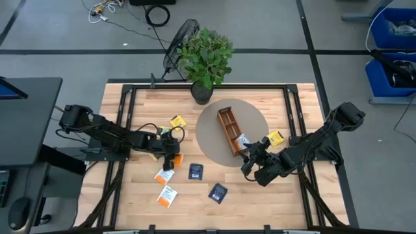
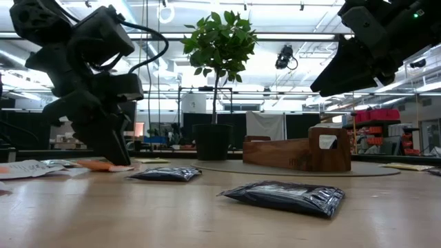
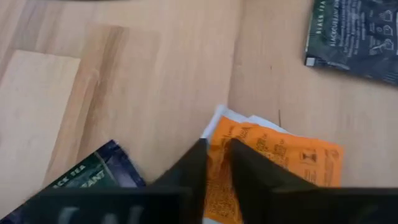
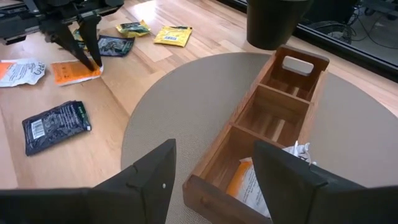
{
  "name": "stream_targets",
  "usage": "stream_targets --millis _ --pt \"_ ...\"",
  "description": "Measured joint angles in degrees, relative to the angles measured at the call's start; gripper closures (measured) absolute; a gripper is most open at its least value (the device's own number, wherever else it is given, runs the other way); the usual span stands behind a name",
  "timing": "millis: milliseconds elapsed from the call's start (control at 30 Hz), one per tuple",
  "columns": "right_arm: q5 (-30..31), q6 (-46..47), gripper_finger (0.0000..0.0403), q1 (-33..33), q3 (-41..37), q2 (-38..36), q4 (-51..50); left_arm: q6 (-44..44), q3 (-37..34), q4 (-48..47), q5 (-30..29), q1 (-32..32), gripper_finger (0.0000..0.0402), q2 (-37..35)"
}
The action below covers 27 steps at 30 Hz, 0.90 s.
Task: Pick & Place Tea
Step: Put the white tea bag into the bottom section of the wooden organizer
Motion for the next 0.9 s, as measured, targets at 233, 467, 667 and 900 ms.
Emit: stream_targets --millis 233,467,667,900 --pt "0.0 -0.02 0.0183 0.0 0.0 0.0 0.09 0.61 0.07 0.86 0.19 -0.02 0.0397 0.53" --pt "-0.04 -3.19 0.0183 0.0 -0.02 0.0 3.51 2.89 -0.08 3.85 0.26 -0.17 0.0399 0.66" --pt "-5.45 -11.79 0.0183 -0.78 -0.04 0.0 14.0 3.74 -0.08 7.64 0.28 -0.31 0.04 0.64" --pt "-19.54 -16.74 0.0183 -6.62 -0.04 0.0 22.05 6.76 -0.06 17.22 0.25 -1.99 0.04 0.59"
